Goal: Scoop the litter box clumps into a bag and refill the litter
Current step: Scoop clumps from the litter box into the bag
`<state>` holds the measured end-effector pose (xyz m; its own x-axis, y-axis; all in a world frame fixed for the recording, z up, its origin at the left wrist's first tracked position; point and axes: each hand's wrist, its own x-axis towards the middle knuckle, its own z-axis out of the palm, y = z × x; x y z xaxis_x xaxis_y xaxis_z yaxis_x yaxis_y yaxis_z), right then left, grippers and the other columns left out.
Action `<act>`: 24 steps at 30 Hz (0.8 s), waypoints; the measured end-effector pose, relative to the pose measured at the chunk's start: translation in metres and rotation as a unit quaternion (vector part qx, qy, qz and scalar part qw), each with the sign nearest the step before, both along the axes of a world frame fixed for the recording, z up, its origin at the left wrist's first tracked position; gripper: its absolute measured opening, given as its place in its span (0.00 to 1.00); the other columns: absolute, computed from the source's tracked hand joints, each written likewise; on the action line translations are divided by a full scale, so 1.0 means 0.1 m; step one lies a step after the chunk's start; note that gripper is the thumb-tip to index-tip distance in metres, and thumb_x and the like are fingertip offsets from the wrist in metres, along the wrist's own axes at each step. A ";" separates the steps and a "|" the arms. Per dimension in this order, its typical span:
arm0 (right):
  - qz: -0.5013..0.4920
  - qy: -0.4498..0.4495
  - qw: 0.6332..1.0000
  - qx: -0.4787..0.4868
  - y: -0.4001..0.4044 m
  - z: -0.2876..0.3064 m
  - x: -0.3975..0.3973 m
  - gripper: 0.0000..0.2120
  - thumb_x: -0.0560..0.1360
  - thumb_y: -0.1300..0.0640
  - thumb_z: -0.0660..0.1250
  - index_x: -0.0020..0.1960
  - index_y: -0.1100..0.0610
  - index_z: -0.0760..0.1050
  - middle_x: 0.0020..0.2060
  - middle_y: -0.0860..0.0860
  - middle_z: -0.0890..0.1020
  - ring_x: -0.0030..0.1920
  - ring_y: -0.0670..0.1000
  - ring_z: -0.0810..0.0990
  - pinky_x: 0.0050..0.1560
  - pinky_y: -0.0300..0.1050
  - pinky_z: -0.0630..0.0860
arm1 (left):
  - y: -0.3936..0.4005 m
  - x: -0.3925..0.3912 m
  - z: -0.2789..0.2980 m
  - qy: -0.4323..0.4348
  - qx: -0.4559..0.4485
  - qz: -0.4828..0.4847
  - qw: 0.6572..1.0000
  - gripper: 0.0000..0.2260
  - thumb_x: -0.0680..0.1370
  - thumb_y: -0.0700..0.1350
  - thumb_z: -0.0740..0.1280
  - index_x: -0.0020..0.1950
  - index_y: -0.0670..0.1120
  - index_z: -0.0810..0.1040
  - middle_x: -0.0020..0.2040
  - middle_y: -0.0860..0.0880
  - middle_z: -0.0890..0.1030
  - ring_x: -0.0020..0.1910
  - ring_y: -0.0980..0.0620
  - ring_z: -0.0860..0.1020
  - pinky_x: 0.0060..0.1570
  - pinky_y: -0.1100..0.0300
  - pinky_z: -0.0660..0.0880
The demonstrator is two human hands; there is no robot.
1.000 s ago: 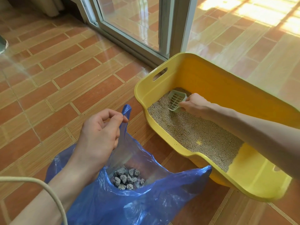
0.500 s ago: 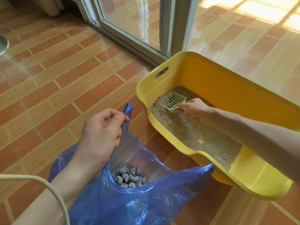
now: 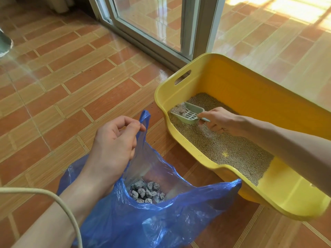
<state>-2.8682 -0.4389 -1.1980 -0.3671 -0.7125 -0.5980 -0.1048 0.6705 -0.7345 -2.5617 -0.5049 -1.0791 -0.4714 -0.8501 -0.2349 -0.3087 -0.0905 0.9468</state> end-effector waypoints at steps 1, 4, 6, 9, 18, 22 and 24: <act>0.007 0.006 1.000 -0.003 0.01 -0.01 0.02 0.16 0.82 0.50 0.64 0.50 0.63 0.81 0.25 0.46 0.70 0.23 0.45 0.63 0.21 0.37 0.60 | 0.00 0.00 0.00 0.000 0.000 0.000 1.000 0.10 0.84 0.41 0.62 0.48 0.39 0.78 0.27 0.51 0.61 0.22 0.56 0.57 0.21 0.67 0.57; 0.012 0.029 0.999 -0.014 0.03 -0.05 0.06 0.16 0.81 0.49 0.64 0.48 0.62 0.82 0.24 0.45 0.71 0.24 0.45 0.64 0.24 0.39 0.61 | 0.00 -0.01 -0.01 0.001 0.000 -0.003 1.000 0.10 0.84 0.41 0.62 0.48 0.39 0.78 0.27 0.51 0.61 0.22 0.56 0.57 0.20 0.67 0.56; 0.003 0.036 0.999 -0.030 0.06 -0.06 0.06 0.16 0.81 0.49 0.65 0.47 0.61 0.82 0.24 0.44 0.72 0.25 0.45 0.65 0.26 0.40 0.61 | 0.00 -0.01 -0.01 0.004 0.003 -0.005 1.000 0.10 0.84 0.42 0.62 0.48 0.39 0.78 0.26 0.52 0.62 0.22 0.57 0.57 0.20 0.67 0.56; -0.017 0.037 0.997 -0.061 0.10 -0.04 0.06 0.15 0.81 0.49 0.65 0.45 0.60 0.81 0.25 0.45 0.73 0.25 0.45 0.65 0.25 0.40 0.62 | 0.00 -0.01 -0.02 0.003 0.003 -0.003 1.000 0.10 0.84 0.41 0.62 0.48 0.38 0.78 0.27 0.51 0.61 0.22 0.56 0.57 0.20 0.67 0.56; -0.043 0.060 0.992 -0.104 0.27 0.00 0.11 0.18 0.81 0.48 0.65 0.47 0.62 0.81 0.29 0.48 0.74 0.25 0.44 0.66 0.24 0.38 0.62 | 0.02 -0.03 0.00 0.010 0.002 -0.005 1.000 0.10 0.84 0.41 0.62 0.48 0.38 0.78 0.26 0.51 0.61 0.22 0.57 0.57 0.20 0.67 0.57; -0.068 0.049 0.993 -0.088 0.38 0.01 0.07 0.16 0.81 0.48 0.66 0.49 0.61 0.83 0.32 0.48 0.78 0.25 0.43 0.67 0.24 0.38 0.62 | 0.03 -0.04 -0.01 0.008 0.001 -0.007 1.000 0.10 0.84 0.41 0.62 0.49 0.38 0.78 0.26 0.52 0.62 0.22 0.57 0.57 0.20 0.67 0.57; -0.072 0.031 0.994 -0.079 0.43 0.03 0.08 0.15 0.81 0.48 0.66 0.48 0.59 0.83 0.31 0.46 0.78 0.25 0.43 0.66 0.24 0.38 0.62 | 0.03 -0.04 -0.02 0.008 0.002 -0.008 1.000 0.10 0.84 0.41 0.62 0.49 0.38 0.78 0.26 0.53 0.62 0.22 0.57 0.57 0.20 0.67 0.56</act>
